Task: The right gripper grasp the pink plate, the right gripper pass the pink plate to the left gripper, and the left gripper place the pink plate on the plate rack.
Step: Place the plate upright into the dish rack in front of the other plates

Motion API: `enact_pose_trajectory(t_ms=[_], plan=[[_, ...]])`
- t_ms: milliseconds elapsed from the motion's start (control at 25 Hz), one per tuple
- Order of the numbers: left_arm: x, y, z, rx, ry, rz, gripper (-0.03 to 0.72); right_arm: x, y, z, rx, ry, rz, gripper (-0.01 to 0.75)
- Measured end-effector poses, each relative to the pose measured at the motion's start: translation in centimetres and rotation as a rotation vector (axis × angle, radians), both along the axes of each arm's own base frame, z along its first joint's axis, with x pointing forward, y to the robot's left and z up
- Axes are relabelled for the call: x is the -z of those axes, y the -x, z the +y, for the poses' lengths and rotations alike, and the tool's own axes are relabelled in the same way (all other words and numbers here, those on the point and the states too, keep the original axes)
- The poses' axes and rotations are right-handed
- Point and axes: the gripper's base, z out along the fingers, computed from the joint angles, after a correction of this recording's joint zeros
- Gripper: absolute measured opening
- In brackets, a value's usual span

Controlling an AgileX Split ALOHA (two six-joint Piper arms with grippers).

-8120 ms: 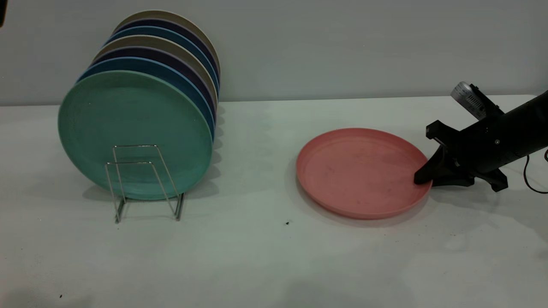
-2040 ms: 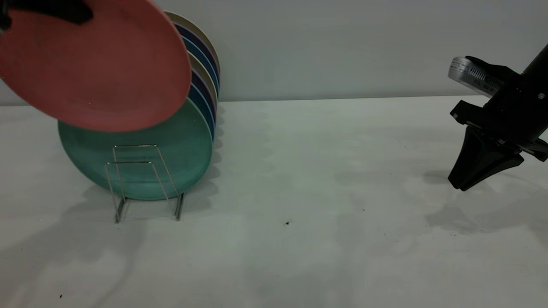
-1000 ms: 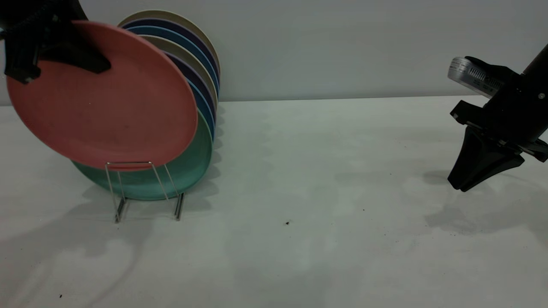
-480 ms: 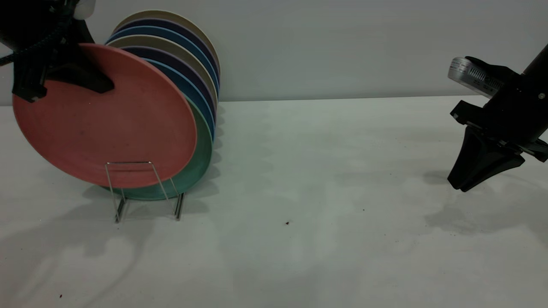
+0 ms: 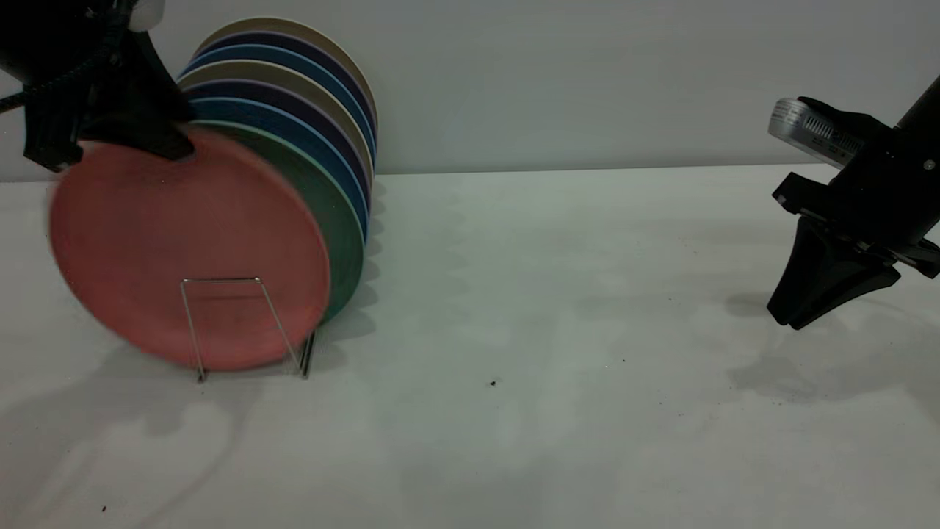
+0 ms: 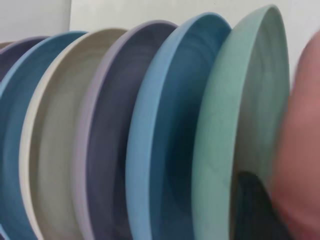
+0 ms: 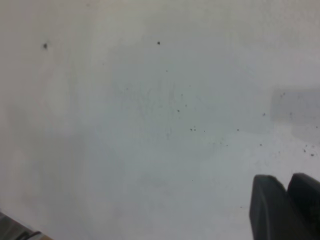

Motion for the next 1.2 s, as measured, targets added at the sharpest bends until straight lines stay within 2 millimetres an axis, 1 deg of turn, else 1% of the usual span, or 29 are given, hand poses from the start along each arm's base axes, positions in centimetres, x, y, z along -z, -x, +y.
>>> enact_pose_trajectory(t_ms=[80,160,400,600,1000,1160,1200], plan=[[0.0,0.0,0.0,0.000,0.000,0.000,0.357,0.0,0.0,0.0,0.000,0.000,0.000,0.075],[0.0,0.0,0.0,0.000,0.000,0.000,0.368,0.0,0.0,0.0,0.000,0.000,-0.001,0.077],[-0.2,0.1,0.0,0.000,0.004,-0.004,0.374,0.0,0.0,0.0,0.000,0.000,-0.001,0.077],[-1.9,0.4,-0.2,-0.016,0.040,-0.045,0.376,0.0,-0.1,-0.1,0.007,0.008,-0.013,0.077],[-2.0,0.5,-0.5,-0.016,0.076,-0.025,0.376,0.0,-0.1,-0.1,0.008,0.008,-0.014,0.082],[-2.0,0.5,-0.5,-0.034,0.090,-0.013,0.380,0.0,-0.1,-0.1,0.007,0.007,-0.012,0.084],[-2.3,0.6,-0.5,-0.058,0.106,-0.006,0.385,0.0,-0.1,-0.1,0.007,0.007,-0.012,0.088]])
